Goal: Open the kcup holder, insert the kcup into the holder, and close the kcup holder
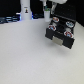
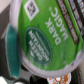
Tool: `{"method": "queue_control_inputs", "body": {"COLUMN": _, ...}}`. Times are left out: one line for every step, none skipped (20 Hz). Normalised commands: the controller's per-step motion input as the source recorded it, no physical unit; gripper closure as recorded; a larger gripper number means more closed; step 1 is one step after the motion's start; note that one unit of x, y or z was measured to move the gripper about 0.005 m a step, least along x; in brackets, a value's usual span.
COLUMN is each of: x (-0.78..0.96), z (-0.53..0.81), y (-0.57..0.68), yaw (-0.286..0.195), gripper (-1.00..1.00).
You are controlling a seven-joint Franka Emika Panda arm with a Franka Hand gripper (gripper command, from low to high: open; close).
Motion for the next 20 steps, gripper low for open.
{"method": "queue_control_inputs", "body": {"x": 0.19, "z": 0.06, "y": 0.54, "yaw": 0.035, "gripper": 1.00}}
{"method": "queue_control_inputs", "body": {"x": 0.47, "z": 0.08, "y": 0.38, "yaw": -0.001, "gripper": 1.00}}
{"method": "queue_control_inputs", "body": {"x": 0.41, "z": 0.07, "y": 0.18, "yaw": 0.001, "gripper": 1.00}}
{"method": "queue_control_inputs", "body": {"x": 0.52, "z": 0.06, "y": 0.19, "yaw": 0.002, "gripper": 1.00}}
{"method": "queue_control_inputs", "body": {"x": 0.56, "z": 0.05, "y": 0.19, "yaw": 0.000, "gripper": 1.00}}
{"method": "queue_control_inputs", "body": {"x": 0.55, "z": 0.03, "y": 0.22, "yaw": -0.007, "gripper": 1.00}}
{"method": "queue_control_inputs", "body": {"x": 0.52, "z": 0.05, "y": 0.16, "yaw": -0.016, "gripper": 1.00}}
{"method": "queue_control_inputs", "body": {"x": 0.06, "z": 0.11, "y": 0.02, "yaw": 0.000, "gripper": 1.00}}
{"method": "queue_control_inputs", "body": {"x": 0.28, "z": 0.18, "y": 0.10, "yaw": 0.000, "gripper": 1.00}}
{"method": "queue_control_inputs", "body": {"x": 0.51, "z": 0.33, "y": 0.24, "yaw": 0.000, "gripper": 1.00}}
{"method": "queue_control_inputs", "body": {"x": 0.59, "z": 0.44, "y": 0.39, "yaw": 0.000, "gripper": 1.00}}
{"method": "queue_control_inputs", "body": {"x": 0.59, "z": 0.51, "y": 0.44, "yaw": 0.000, "gripper": 1.00}}
{"method": "queue_control_inputs", "body": {"x": 0.60, "z": 0.53, "y": 0.41, "yaw": 0.000, "gripper": 1.00}}
{"method": "queue_control_inputs", "body": {"x": 0.60, "z": 0.55, "y": 0.46, "yaw": 0.000, "gripper": 1.00}}
{"method": "queue_control_inputs", "body": {"x": 0.60, "z": 0.51, "y": 0.46, "yaw": 0.000, "gripper": 1.00}}
{"method": "queue_control_inputs", "body": {"x": 0.59, "z": 0.52, "y": 0.47, "yaw": 0.000, "gripper": 1.00}}
{"method": "queue_control_inputs", "body": {"x": 0.61, "z": 0.48, "y": 0.49, "yaw": 0.000, "gripper": 1.00}}
{"method": "queue_control_inputs", "body": {"x": 0.62, "z": 0.49, "y": 0.49, "yaw": 0.000, "gripper": 1.00}}
{"method": "queue_control_inputs", "body": {"x": 0.61, "z": 0.42, "y": 0.49, "yaw": 0.000, "gripper": 1.00}}
{"method": "queue_control_inputs", "body": {"x": 0.59, "z": 0.41, "y": 0.49, "yaw": 0.000, "gripper": 1.00}}
